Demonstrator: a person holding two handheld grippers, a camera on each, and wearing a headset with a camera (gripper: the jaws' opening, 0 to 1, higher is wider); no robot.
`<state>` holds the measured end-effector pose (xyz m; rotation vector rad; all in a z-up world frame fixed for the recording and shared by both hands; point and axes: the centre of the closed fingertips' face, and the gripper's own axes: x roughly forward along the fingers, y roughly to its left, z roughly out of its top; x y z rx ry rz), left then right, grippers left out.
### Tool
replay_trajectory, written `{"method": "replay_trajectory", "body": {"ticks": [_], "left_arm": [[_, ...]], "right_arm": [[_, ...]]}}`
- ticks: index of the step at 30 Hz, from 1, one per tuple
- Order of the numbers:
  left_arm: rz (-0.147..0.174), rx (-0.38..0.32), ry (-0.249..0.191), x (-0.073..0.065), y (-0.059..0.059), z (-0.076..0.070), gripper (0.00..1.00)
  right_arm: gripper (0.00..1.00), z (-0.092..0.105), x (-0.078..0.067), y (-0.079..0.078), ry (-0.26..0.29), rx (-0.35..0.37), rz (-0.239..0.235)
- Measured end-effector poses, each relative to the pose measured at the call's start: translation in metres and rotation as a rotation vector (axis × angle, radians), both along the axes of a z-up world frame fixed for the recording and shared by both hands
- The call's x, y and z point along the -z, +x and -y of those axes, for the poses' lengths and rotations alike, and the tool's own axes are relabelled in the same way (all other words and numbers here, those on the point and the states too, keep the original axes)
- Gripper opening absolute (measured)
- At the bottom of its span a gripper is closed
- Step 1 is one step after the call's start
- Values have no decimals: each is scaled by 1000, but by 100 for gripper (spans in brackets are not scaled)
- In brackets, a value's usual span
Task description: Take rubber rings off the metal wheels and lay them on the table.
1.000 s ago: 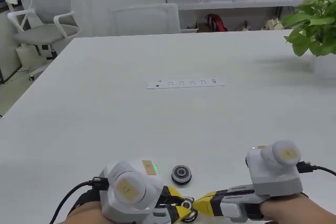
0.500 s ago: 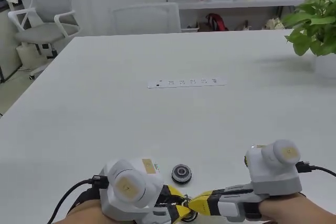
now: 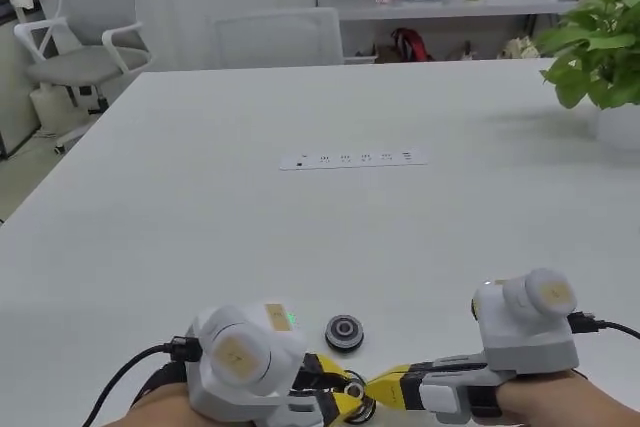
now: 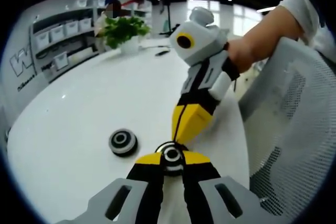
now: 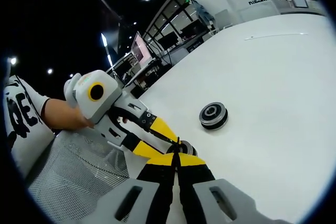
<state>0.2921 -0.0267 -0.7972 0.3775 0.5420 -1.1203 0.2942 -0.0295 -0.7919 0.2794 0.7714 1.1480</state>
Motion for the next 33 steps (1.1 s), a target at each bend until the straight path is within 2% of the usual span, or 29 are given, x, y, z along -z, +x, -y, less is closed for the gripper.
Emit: {"method": "replay_trajectory", "body": {"ticks": [9, 12, 18, 26, 33], "left_arm": [[-14, 2, -10, -1, 0, 0, 14], [-19, 2, -10, -2, 0, -2, 18], [-19, 5, -26, -9, 0, -3, 19], [-13, 26, -41, -18, -4, -5, 28], [-13, 30, -49, -25, -6, -12, 37]], "right_arm": [[0, 2, 1, 2, -8, 11, -1], [0, 2, 1, 2, -6, 14, -1], [0, 1, 0, 2, -5, 12, 1], [0, 1, 0, 2, 1, 15, -4], [0, 1, 0, 1, 3, 11, -6]]}}
